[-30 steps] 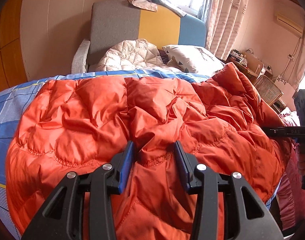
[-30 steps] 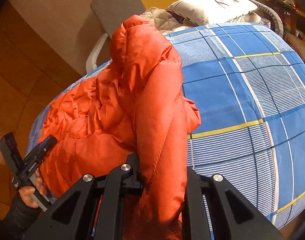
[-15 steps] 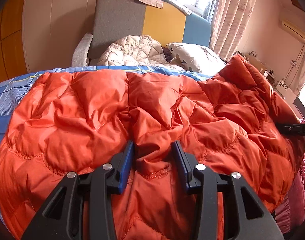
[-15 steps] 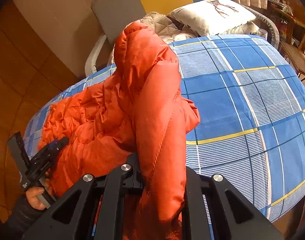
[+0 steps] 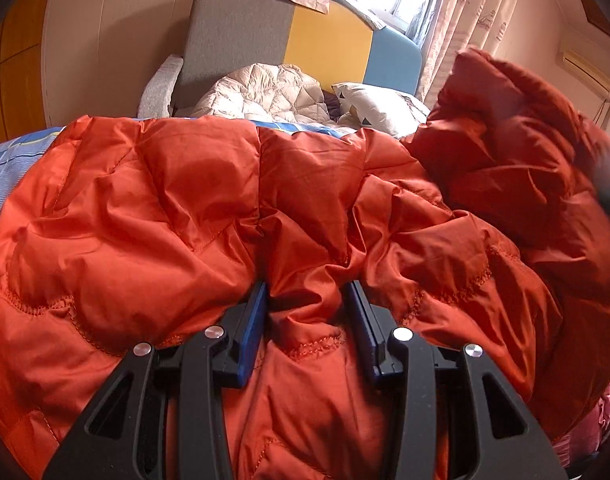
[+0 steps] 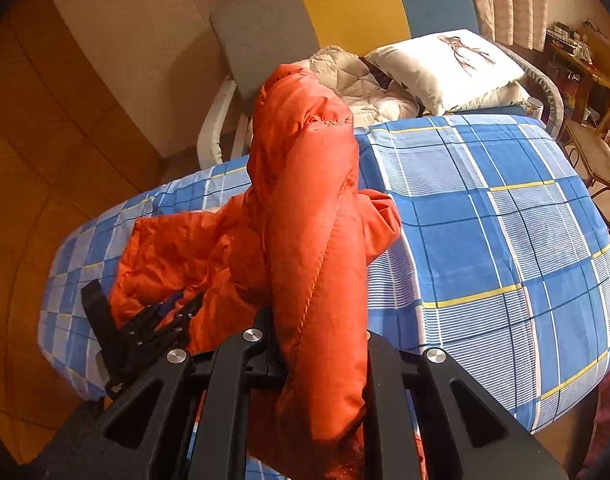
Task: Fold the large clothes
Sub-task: 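Hold the lifted jacket edge with the right tool while the left tool presses the jacket, then lift the held jacket edge with the right tool and fold it over the bundle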
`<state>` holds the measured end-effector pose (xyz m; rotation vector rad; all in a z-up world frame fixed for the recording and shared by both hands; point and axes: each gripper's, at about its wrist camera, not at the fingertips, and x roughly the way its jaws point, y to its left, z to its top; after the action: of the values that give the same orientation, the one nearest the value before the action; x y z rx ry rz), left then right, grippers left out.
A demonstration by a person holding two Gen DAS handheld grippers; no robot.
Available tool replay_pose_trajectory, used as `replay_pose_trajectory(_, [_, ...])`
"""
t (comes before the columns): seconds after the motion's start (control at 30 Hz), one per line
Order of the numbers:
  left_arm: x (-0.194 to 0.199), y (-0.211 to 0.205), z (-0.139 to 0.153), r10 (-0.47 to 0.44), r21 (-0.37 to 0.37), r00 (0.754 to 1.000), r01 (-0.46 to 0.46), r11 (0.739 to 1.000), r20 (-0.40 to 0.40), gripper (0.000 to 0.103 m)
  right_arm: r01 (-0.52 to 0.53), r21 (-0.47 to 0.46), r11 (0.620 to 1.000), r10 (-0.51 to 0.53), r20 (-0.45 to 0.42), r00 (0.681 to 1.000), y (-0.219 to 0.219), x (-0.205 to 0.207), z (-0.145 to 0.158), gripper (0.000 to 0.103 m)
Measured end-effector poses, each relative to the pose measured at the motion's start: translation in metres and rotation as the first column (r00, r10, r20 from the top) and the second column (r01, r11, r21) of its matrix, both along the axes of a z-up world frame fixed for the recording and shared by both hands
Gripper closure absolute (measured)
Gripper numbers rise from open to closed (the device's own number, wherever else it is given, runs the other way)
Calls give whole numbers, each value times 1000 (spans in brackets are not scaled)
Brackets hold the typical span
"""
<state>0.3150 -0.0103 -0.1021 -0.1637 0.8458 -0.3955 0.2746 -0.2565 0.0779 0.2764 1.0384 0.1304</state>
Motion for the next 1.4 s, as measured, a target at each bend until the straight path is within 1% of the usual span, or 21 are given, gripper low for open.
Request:
replay_pose_trajectory(0.2, [3,2,-1,-3,-17,1000,3,1000,-8,64,-31,-3,1000,31,17,999,47,7,18,91])
replay_pose_trajectory(0.4, [2,19,13,-1,-49,1000,0,999,-11,64,-41,-12,999,42,20,999,82,12,26,91])
replay_pose_trajectory(0.47, [-4,31,22,14,-61,1000,-13,998,8,65,-38,-17,999,38,19,999,88,12,27,91])
replay_pose_trajectory(0.57, [-17,62,43,56,-67,996,-51,996,71,65,-34,-20,999,34,21,999,94,11,30,91])
replay_pose_trajectory(0.6, [-18,69,46,67,-62,995,-63,996,79,65,-31,-20,999,32,22,999,96,11,31,91])
replay_pose_trajectory(0.67, [-22,86,49,90,-20,991,-89,996,95,65,-27,-27,999,27,25,999,100,10,34,91])
replay_pose_trajectory(0.7, [-23,94,47,99,4,990,-100,995,98,65,-25,-41,999,26,31,999,103,9,36,91])
replay_pose_trajectory(0.77, [-19,107,38,120,-4,991,-120,993,65,65,-23,-47,999,24,36,999,105,8,37,91])
replay_pose_trajectory(0.8, [-18,109,36,121,-13,991,-120,993,60,65,-23,-52,998,25,37,999,106,8,37,91])
replay_pose_trajectory(0.87, [-14,102,40,99,-1,992,-99,995,78,65,-26,-68,997,28,37,999,108,7,37,91])
replay_pose_trajectory(0.9, [-13,99,41,94,-7,992,-94,996,79,65,-27,-75,997,30,37,999,108,6,37,91])
replay_pose_trajectory(0.97, [-1,88,48,89,-52,994,-86,995,67,66,-25,-75,997,27,35,999,105,6,36,91])
replay_pose_trajectory(1.0, [1,80,52,85,-61,994,-81,995,68,66,-24,-76,997,27,34,999,104,7,35,91])
replay_pose_trajectory(1.03, [8,72,55,75,-62,995,-71,996,63,66,-24,-78,997,26,33,999,103,7,34,91])
replay_pose_trajectory(1.1, [23,51,56,63,-29,997,-62,998,49,66,-25,-77,997,27,33,999,101,7,33,91])
replay_pose_trajectory(1.17, [38,35,51,56,-5,998,-55,998,25,67,-25,-75,997,27,32,999,98,8,31,91])
replay_pose_trajectory(1.27, [59,16,32,61,51,998,-59,997,-32,67,-24,-66,998,26,32,999,95,8,28,91])
replay_pose_trajectory(1.33, [67,10,16,67,64,995,-63,996,-69,66,-29,-64,998,31,35,999,97,6,29,91])
replay_pose_trajectory(1.4, [67,9,9,72,74,995,-67,995,-69,66,-38,-61,997,40,39,998,100,4,29,91])
